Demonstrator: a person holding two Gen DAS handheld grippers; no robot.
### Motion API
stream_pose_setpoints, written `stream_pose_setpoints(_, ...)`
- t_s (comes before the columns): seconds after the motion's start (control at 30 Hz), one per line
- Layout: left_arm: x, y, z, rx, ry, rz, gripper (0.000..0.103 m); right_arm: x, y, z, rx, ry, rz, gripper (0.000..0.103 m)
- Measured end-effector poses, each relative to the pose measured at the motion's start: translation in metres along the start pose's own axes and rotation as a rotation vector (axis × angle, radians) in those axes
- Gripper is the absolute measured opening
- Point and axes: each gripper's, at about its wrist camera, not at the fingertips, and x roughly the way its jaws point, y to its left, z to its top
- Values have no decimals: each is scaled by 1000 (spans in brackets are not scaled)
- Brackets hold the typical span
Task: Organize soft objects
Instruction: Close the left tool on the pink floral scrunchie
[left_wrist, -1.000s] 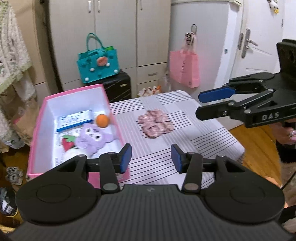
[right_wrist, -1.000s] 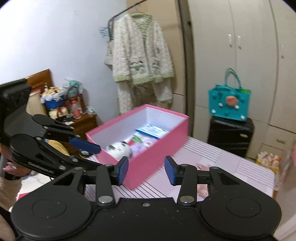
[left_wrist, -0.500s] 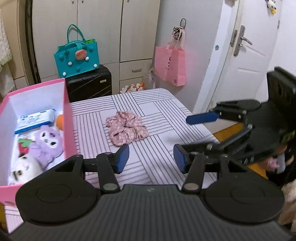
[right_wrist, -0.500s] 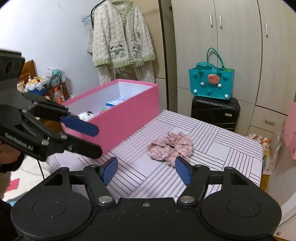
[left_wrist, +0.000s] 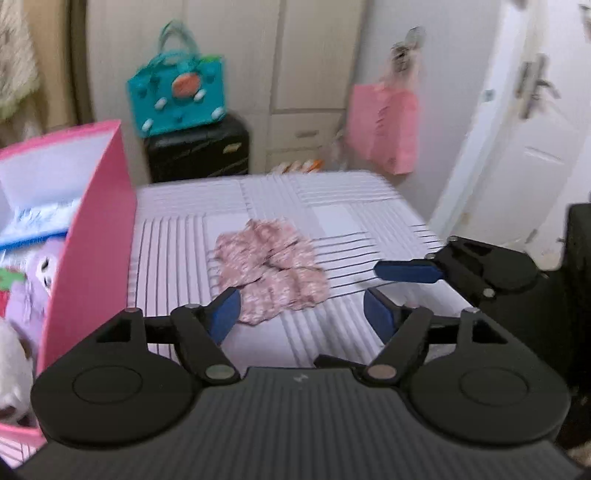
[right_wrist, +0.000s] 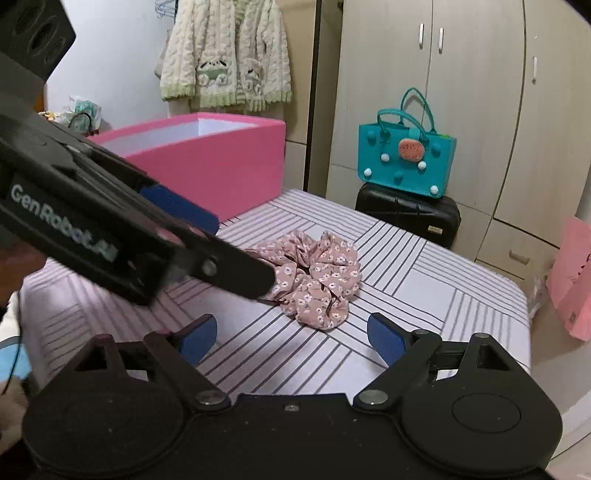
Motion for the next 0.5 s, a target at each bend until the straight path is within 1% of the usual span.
stream_pose_setpoints(0.03,6,-1,0,4,-10,28,76,6,-1,1,-1,4,-7,91)
stream_pose_setpoints(0.07,11,-2,0,17,-14,40,77,10,-1,0,3,7,-8,91)
stream_pose_setpoints(0.13,22,-2,1,26,2,58,77,18,-5,2,20,17,3,91)
stream_pose_setpoints(0.2,28,1,3,16,-8,66,77,23,-8,4,25,22,-2,91)
stream_pose_setpoints(0.33,42,15,10,-61,9,70,77,36,-12,8,23,45,-8,91)
stream_pose_setpoints(0.43,50,24,10,-128,-6,95,77,45,-15,9,60,63,23,91)
stream_pose_setpoints(0.5,56,25,11,-124,18,102,77,49,-18,11,98,70,44,91)
